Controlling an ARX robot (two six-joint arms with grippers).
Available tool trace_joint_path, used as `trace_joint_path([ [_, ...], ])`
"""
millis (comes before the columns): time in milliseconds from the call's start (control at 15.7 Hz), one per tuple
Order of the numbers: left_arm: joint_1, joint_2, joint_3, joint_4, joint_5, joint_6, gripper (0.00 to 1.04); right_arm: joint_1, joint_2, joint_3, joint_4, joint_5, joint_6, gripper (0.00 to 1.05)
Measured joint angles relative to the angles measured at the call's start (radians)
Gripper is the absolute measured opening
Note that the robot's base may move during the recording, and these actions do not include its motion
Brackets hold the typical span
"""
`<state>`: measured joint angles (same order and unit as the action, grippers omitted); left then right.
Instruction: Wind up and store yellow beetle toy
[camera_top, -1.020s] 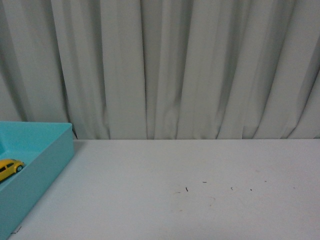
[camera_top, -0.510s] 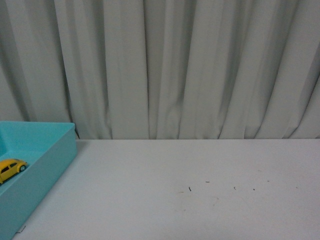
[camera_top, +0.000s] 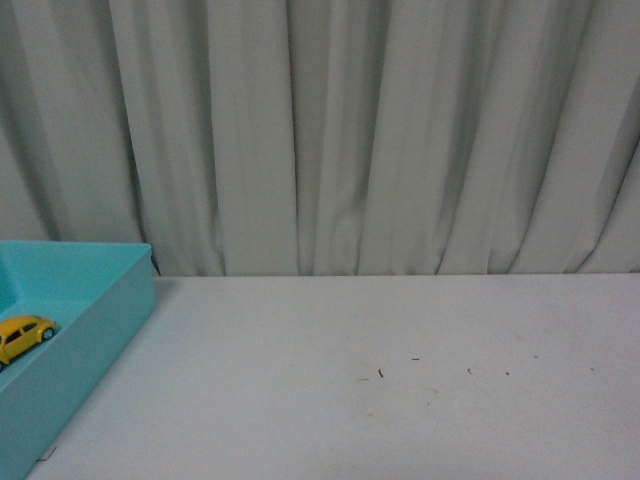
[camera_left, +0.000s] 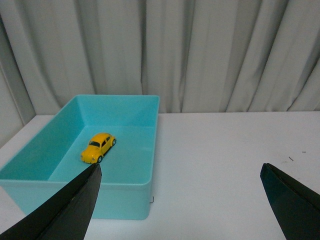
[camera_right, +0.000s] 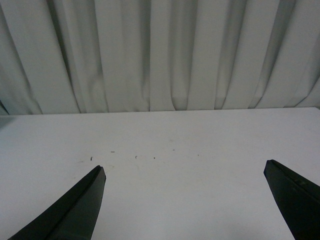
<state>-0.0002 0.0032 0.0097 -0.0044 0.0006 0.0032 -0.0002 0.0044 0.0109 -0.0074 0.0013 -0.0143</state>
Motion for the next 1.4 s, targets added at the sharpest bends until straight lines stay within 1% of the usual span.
trace_joint_path([
  [1402,0.000,-0.002,0.000,0.001,-0.001,0.000,0.98,0.000,-0.001,0.000,0.004,-0.002,0.000,0.98],
])
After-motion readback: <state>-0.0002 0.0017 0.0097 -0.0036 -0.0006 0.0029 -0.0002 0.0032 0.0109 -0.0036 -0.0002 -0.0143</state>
